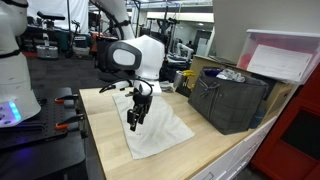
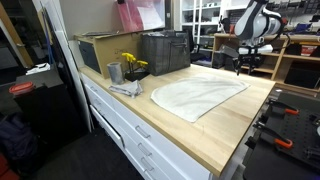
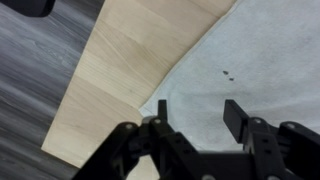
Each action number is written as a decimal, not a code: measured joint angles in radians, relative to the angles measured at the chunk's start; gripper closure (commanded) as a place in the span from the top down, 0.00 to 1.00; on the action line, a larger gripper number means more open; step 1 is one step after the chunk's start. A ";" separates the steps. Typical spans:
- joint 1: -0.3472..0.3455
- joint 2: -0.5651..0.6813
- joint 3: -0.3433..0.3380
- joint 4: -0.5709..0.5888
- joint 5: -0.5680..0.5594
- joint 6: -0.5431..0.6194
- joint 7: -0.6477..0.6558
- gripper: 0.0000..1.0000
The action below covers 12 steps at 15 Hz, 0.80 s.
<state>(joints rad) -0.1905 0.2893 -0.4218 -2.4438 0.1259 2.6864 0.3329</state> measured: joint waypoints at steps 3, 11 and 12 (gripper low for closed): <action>-0.006 -0.127 0.039 -0.014 -0.013 -0.105 -0.094 1.00; 0.032 -0.180 0.255 0.107 0.007 -0.357 -0.294 1.00; 0.039 -0.168 0.272 0.136 0.005 -0.391 -0.321 1.00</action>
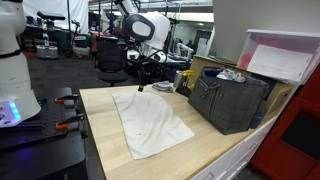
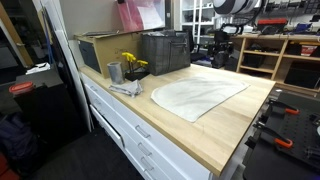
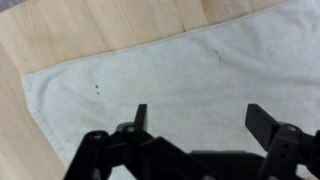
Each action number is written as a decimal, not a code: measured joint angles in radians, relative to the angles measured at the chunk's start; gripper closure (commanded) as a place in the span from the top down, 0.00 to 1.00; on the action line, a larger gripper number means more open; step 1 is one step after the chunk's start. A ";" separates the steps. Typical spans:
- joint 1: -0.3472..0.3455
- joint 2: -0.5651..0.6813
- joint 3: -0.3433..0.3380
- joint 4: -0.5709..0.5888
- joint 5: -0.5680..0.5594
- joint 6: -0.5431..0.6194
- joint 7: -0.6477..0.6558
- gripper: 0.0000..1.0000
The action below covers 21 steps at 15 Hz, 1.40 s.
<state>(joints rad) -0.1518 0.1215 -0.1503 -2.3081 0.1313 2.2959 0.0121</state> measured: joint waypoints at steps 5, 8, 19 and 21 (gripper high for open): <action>0.010 0.078 0.044 0.145 -0.019 -0.154 -0.168 1.00; 0.010 0.114 0.045 0.203 -0.049 -0.191 -0.220 1.00; 0.019 0.005 0.052 0.207 -0.080 -0.327 -0.223 1.00; 0.032 -0.077 0.057 0.170 -0.080 -0.326 -0.219 1.00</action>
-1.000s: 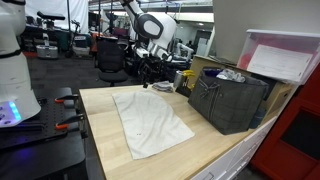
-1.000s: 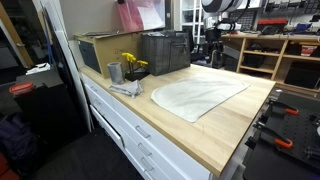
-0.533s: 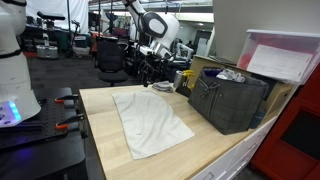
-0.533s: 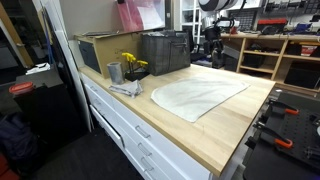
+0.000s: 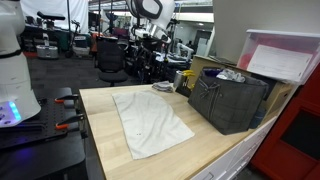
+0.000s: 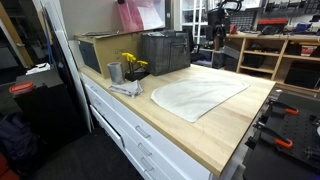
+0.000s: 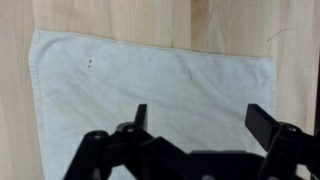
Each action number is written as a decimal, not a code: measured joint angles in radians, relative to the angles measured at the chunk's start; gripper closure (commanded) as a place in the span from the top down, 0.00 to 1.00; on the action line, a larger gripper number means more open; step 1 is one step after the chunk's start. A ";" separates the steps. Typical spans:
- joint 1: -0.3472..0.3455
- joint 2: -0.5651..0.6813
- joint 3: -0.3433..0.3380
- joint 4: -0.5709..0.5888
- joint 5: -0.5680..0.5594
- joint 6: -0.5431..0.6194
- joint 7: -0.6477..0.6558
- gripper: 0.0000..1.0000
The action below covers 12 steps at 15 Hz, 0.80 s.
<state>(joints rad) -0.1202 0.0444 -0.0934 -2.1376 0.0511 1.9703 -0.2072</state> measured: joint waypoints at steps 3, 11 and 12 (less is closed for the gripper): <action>0.020 -0.124 0.009 -0.056 0.000 0.001 0.019 1.00; 0.046 -0.333 0.031 -0.168 -0.006 0.041 0.087 1.00; 0.047 -0.341 0.031 -0.179 -0.006 0.040 0.091 1.00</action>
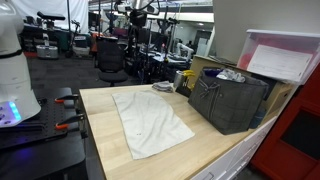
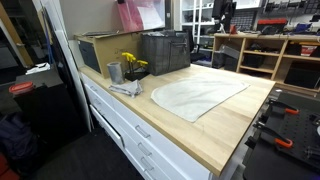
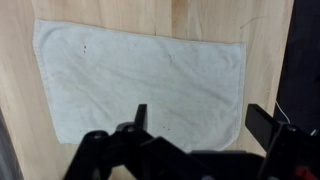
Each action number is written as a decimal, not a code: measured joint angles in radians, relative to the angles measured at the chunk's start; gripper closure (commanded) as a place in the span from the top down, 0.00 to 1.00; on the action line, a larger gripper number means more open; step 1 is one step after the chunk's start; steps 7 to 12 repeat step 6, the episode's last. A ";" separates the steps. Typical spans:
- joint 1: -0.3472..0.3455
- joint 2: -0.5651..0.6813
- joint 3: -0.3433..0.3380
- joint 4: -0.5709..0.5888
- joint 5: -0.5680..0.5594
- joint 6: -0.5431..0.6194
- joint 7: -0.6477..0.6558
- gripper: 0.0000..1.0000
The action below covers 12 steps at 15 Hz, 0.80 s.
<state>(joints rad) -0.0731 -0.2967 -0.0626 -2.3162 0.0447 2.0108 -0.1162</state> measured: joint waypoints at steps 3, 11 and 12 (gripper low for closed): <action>0.001 0.005 0.000 0.002 0.000 0.000 0.000 1.00; 0.001 0.006 0.000 0.002 0.000 0.000 0.000 1.00; 0.001 0.006 0.000 0.002 0.000 0.000 0.000 1.00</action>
